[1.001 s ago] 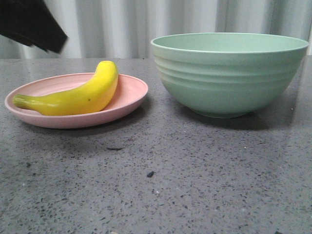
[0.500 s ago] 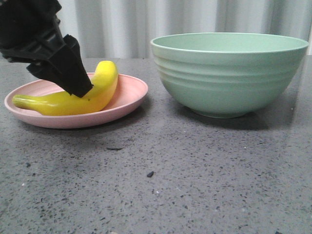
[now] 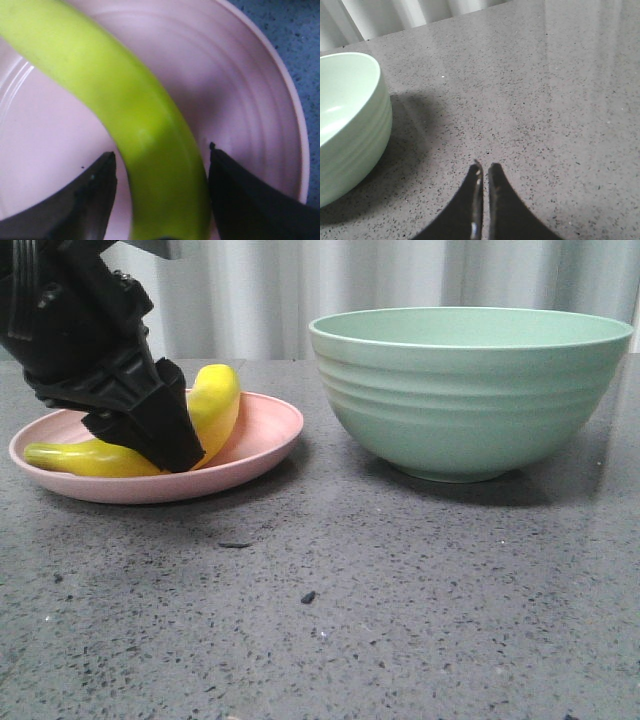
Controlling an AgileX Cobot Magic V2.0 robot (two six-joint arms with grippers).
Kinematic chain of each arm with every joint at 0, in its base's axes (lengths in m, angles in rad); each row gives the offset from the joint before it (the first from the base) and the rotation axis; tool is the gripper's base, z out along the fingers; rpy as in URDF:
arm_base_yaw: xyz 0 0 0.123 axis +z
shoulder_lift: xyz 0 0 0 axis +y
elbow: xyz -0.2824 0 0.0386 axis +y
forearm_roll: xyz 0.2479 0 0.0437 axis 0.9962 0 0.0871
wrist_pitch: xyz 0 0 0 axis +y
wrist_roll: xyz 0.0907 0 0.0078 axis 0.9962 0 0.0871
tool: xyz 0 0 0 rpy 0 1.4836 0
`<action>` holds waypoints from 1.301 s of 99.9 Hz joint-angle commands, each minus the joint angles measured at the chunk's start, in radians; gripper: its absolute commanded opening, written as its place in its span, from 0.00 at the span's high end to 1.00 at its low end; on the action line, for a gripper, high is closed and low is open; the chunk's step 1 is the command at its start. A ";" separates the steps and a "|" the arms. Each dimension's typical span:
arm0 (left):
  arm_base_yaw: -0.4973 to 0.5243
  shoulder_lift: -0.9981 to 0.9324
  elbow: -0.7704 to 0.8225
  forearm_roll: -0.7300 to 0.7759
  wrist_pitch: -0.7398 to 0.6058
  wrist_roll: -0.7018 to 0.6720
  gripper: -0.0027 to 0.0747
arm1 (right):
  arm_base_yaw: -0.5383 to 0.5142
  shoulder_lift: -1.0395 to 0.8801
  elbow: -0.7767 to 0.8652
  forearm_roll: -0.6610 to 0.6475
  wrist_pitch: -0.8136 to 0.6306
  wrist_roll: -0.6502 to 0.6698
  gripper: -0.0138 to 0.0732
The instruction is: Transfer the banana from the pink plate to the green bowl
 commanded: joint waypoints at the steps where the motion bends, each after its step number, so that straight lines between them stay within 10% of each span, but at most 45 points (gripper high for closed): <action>1: -0.008 -0.025 -0.033 -0.008 -0.057 -0.001 0.48 | -0.007 0.015 -0.033 0.001 -0.079 -0.005 0.91; 49: -0.008 -0.005 -0.033 -0.026 -0.057 -0.001 0.50 | -0.007 0.015 -0.033 0.001 -0.079 -0.005 0.91; 85: -0.008 -0.005 -0.033 -0.037 -0.057 -0.001 0.73 | -0.002 0.015 -0.033 0.001 -0.078 -0.005 0.91; 130: -0.014 -0.039 -0.204 -0.109 0.074 -0.001 0.73 | 0.113 0.080 -0.252 -0.119 0.245 -0.030 0.91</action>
